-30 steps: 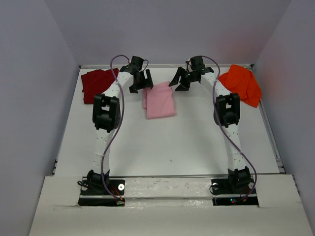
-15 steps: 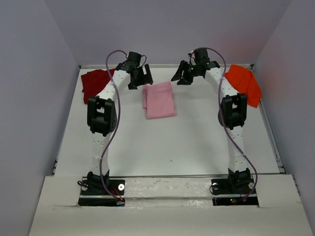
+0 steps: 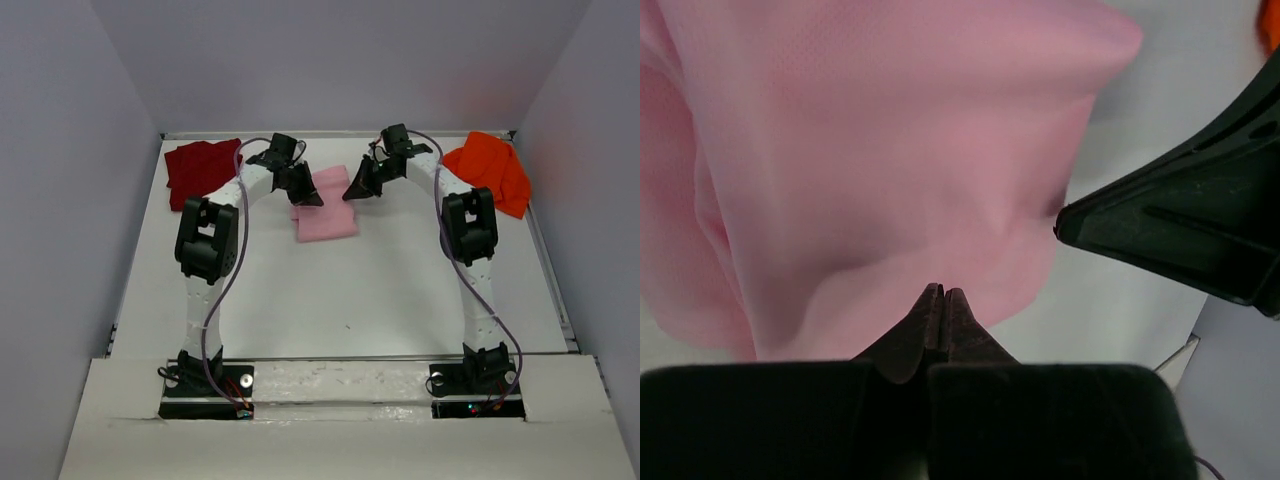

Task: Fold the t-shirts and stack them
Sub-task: Fold the long partially folded tshirt into a neat square, then smooth out wrinkles on the folded tshirt

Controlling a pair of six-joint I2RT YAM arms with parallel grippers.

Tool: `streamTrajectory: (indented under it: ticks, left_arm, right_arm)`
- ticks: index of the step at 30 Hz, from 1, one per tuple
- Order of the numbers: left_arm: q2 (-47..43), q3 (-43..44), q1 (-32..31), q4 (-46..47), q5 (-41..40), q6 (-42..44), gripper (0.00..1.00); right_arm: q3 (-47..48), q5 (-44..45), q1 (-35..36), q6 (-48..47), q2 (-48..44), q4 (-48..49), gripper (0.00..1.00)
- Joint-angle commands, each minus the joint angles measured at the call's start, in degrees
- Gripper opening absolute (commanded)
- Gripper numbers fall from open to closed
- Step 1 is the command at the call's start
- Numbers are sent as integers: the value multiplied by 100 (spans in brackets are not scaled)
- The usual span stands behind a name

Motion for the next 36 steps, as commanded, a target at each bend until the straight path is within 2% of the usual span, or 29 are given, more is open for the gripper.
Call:
streamTrajectory:
  ticks: [1,8,11,18,25,33,36]
  left_arm:
    - [113,17,56,457,435,-232,0]
    - [632,378,83,177,330,-162,0]
    - [790,282,83,-87,259,-127,0]
    - [633,-473,65,-580,-295,93,0]
    - [-236,-1922,-260,-369,-286,251,0]
    - [-1668,-3399,-1244,-220,-287,155,0]
    - [-2047,-3708,-1664,-219,-251,6,0]
  right_arm:
    - [370,-186,157,111,154,306,0]
    - [600,-81,262,173,603,228,0]
    - [512,516,367,-126,586,-167,0]
    - [-743,1387,421,-759,-99,-538,0]
    - [-2308,1906,666,-891,-1013,-521,0]
    - [-4213,2029,1053,-523,-2436,-301,0]
    - [-4698,2047,1308,-225,-3095,-301,0]
